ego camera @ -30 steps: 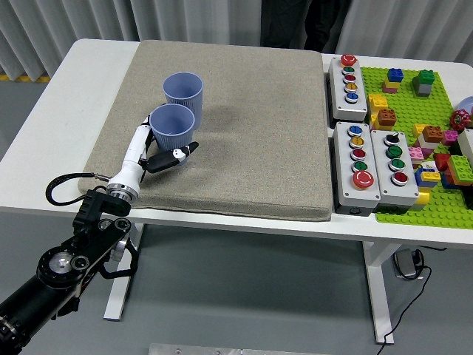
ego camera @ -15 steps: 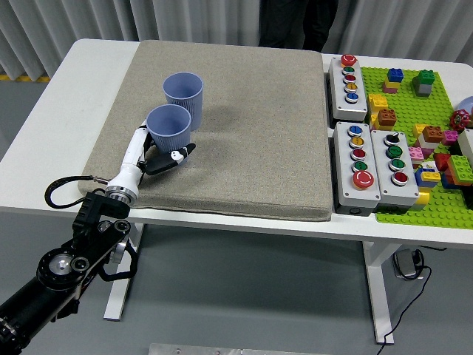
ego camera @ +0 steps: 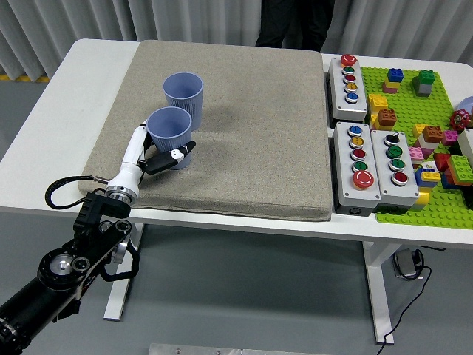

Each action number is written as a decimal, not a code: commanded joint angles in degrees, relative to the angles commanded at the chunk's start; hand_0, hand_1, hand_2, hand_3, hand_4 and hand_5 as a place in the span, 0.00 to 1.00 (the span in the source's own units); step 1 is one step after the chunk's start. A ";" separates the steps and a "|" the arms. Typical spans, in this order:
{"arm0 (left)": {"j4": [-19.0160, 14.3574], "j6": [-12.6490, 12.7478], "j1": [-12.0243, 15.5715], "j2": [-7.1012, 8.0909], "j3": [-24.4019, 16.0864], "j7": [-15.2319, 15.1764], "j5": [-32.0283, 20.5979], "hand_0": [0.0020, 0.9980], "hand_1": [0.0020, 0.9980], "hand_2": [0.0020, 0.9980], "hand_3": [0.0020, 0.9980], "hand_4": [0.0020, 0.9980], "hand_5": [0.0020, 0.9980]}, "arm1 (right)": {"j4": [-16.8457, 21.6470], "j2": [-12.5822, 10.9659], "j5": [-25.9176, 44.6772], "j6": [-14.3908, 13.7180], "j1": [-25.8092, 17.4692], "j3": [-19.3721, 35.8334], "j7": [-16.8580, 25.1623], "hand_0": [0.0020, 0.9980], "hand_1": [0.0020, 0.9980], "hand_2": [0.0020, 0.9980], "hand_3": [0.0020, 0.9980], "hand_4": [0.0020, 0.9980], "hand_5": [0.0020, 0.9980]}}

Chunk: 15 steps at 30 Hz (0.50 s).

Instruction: Pick cup pour cup place

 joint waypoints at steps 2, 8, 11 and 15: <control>-0.06 0.58 0.02 -0.05 0.07 -0.37 -0.26 0.58 0.55 0.61 0.60 0.84 0.20 | 0.00 -0.01 0.02 0.01 0.04 -0.01 0.01 0.70 0.68 0.60 0.60 0.04 0.39; -0.37 2.76 0.25 -0.03 0.18 -1.76 -1.37 0.54 0.50 0.52 0.52 0.83 0.20 | 0.00 0.02 0.03 0.03 0.08 -0.02 -0.03 0.70 0.68 0.61 0.60 0.04 0.39; -0.40 3.06 0.32 -0.01 0.16 -2.06 -1.68 0.54 0.50 0.52 0.52 0.83 0.20 | 0.01 0.04 0.03 0.02 0.09 0.00 -0.05 0.70 0.68 0.61 0.60 0.04 0.39; -0.65 3.08 0.48 0.07 -0.04 -2.10 -1.58 0.53 0.49 0.51 0.52 0.83 0.19 | 0.01 0.05 0.01 0.01 0.06 0.04 -0.04 0.70 0.68 0.61 0.60 0.04 0.39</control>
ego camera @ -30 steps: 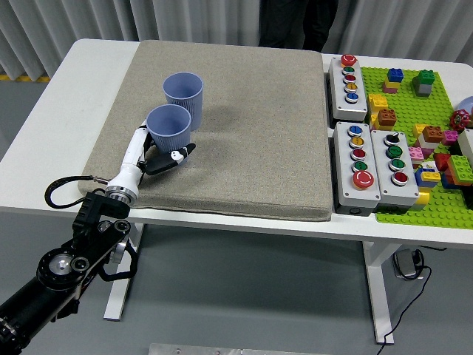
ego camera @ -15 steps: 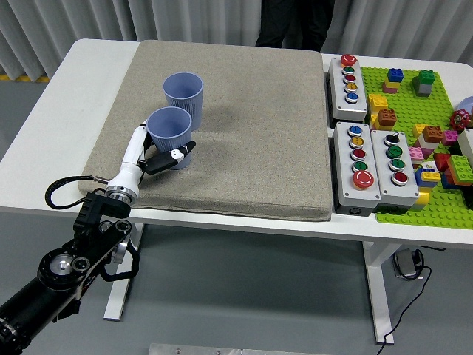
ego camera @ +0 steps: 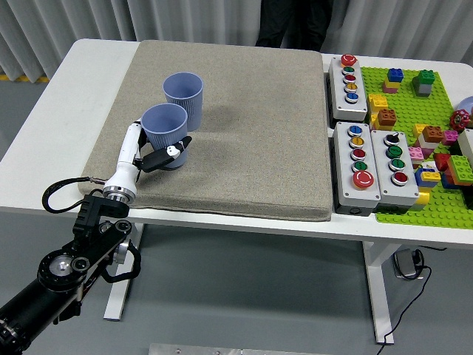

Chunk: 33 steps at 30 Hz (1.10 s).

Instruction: Pick cup pour cup place

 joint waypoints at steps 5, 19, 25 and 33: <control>-1.11 -0.85 0.19 0.40 -1.00 0.60 1.76 0.53 0.49 0.51 0.52 0.83 0.19 | -0.02 -0.02 0.05 -0.03 0.06 0.03 0.06 0.70 0.68 0.60 0.60 0.04 0.39; -3.09 -3.39 -1.92 4.38 -4.46 5.34 8.47 0.52 0.49 0.51 0.52 0.81 0.16 | -0.09 -0.27 0.28 -0.10 -0.43 0.01 0.26 0.70 0.68 0.60 0.60 0.04 0.39; -3.42 -4.22 -3.32 6.95 -5.47 7.95 12.13 0.52 0.49 0.51 0.52 0.81 0.15 | -0.08 -0.33 0.02 -0.06 -0.93 0.13 0.25 0.70 0.68 0.60 0.60 0.04 0.39; -1.14 -7.05 -7.20 10.35 -4.91 10.47 13.65 0.51 0.49 0.51 0.52 0.81 0.16 | -0.03 -0.36 0.20 -0.12 -1.05 -0.02 0.15 0.70 0.68 0.60 0.60 0.04 0.39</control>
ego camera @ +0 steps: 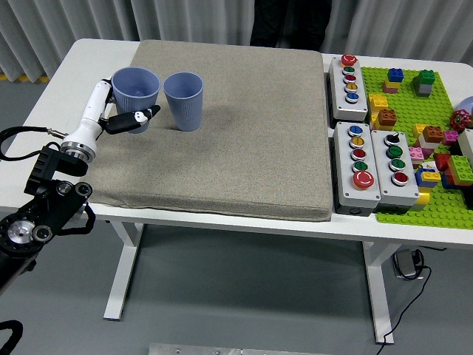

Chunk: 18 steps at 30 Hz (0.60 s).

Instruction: Pick cup pour cup place

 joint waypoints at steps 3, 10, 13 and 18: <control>0.90 -0.20 -1.71 0.67 0.50 0.26 0.51 0.51 0.49 0.51 0.52 0.81 0.16 | -0.01 -0.03 0.20 -0.05 0.09 -0.09 0.02 0.70 0.68 0.60 0.60 0.04 0.39; 2.04 -0.37 -4.62 1.13 1.72 1.04 3.44 0.51 0.49 0.51 0.52 0.81 0.16 | -0.06 -0.11 0.95 -0.20 0.39 -0.43 0.10 0.70 0.68 0.60 0.60 0.04 0.39; 2.36 -0.43 -5.53 1.23 2.04 1.89 5.70 0.51 0.49 0.51 0.52 0.81 0.16 | -0.08 -0.15 1.07 -0.21 0.49 -0.51 0.13 0.70 0.68 0.60 0.60 0.04 0.39; 2.51 -0.66 -6.58 1.55 2.66 2.86 8.04 0.51 0.49 0.51 0.53 0.81 0.16 | -0.09 -0.19 1.23 -0.27 0.73 -0.56 0.14 0.70 0.68 0.60 0.60 0.04 0.39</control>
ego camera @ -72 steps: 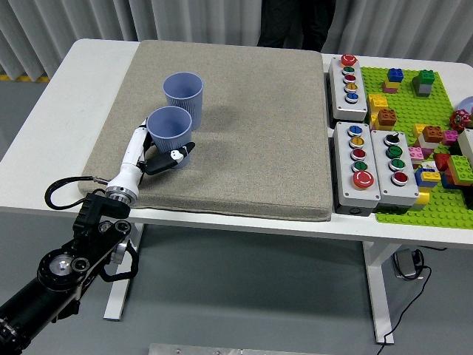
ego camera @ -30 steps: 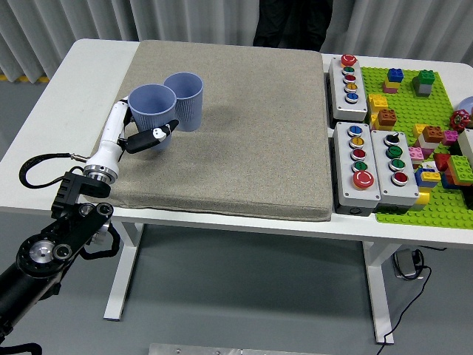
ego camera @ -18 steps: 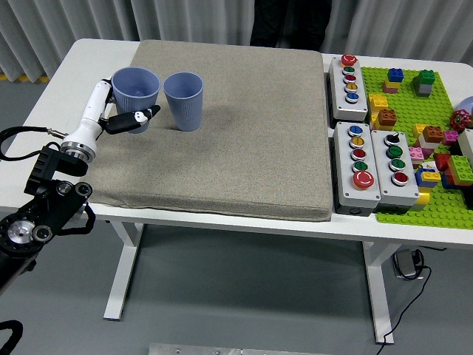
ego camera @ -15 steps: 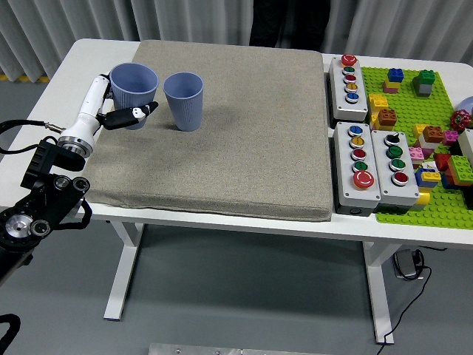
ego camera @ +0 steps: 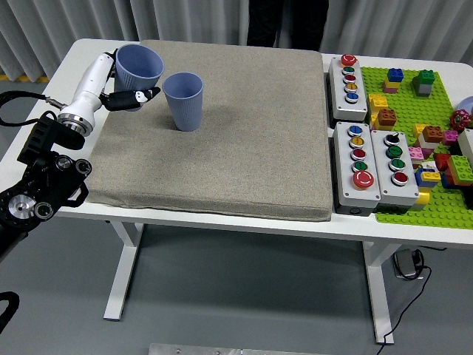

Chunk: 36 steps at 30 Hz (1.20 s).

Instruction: Pick cup pour cup place

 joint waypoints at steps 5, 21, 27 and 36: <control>0.59 -0.17 -1.48 0.26 0.86 0.62 1.60 0.51 0.49 0.52 0.53 0.80 0.16 | 0.01 -0.04 0.05 -0.01 0.25 0.00 -0.04 0.70 0.68 0.61 0.60 0.04 0.39; 3.66 -0.56 -4.55 0.96 3.78 2.77 7.32 0.51 0.49 0.52 0.53 0.81 0.18 | -0.03 -0.17 0.15 -0.02 0.60 -0.07 0.05 0.70 0.68 0.61 0.60 0.04 0.39; 4.06 -0.75 -6.39 1.05 5.09 3.61 9.83 0.51 0.49 0.52 0.53 0.81 0.18 | -0.08 -0.24 0.44 -0.06 0.89 -0.23 0.14 0.70 0.68 0.61 0.60 0.04 0.39; 5.93 -0.92 -7.99 0.92 7.06 4.95 14.29 0.52 0.49 0.52 0.54 0.81 0.19 | -0.13 -0.34 0.52 -0.04 1.03 -0.34 0.22 0.70 0.68 0.61 0.60 0.04 0.39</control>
